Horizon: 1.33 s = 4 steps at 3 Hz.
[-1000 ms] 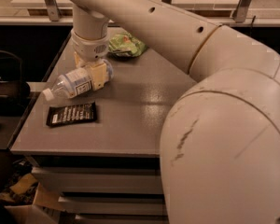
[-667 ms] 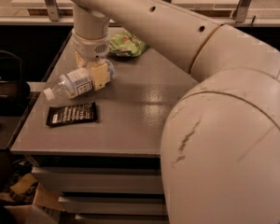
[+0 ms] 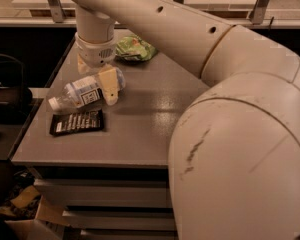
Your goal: Move blue plastic bottle near rxbar chocolate
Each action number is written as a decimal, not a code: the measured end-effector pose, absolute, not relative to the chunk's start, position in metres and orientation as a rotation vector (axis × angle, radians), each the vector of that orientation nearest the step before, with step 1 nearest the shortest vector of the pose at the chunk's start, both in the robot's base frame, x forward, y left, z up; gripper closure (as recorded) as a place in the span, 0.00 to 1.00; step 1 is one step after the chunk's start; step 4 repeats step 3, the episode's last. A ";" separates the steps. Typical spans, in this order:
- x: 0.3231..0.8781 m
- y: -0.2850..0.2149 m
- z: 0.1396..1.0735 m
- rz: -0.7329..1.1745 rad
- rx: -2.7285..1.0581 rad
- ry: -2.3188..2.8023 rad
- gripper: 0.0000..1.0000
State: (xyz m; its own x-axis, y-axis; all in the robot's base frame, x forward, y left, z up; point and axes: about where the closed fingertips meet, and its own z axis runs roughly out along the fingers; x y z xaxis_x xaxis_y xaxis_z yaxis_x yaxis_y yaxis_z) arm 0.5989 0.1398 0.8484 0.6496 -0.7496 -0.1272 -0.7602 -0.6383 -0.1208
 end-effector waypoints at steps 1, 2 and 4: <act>0.597 0.141 0.847 0.106 -2.708 1.247 0.00; 0.597 0.141 0.847 0.114 -2.710 1.246 0.00; 0.597 0.139 0.847 0.138 -2.696 1.237 0.00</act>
Offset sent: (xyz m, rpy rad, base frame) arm -0.0068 -0.0060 -0.0001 -0.0152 0.0361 0.0082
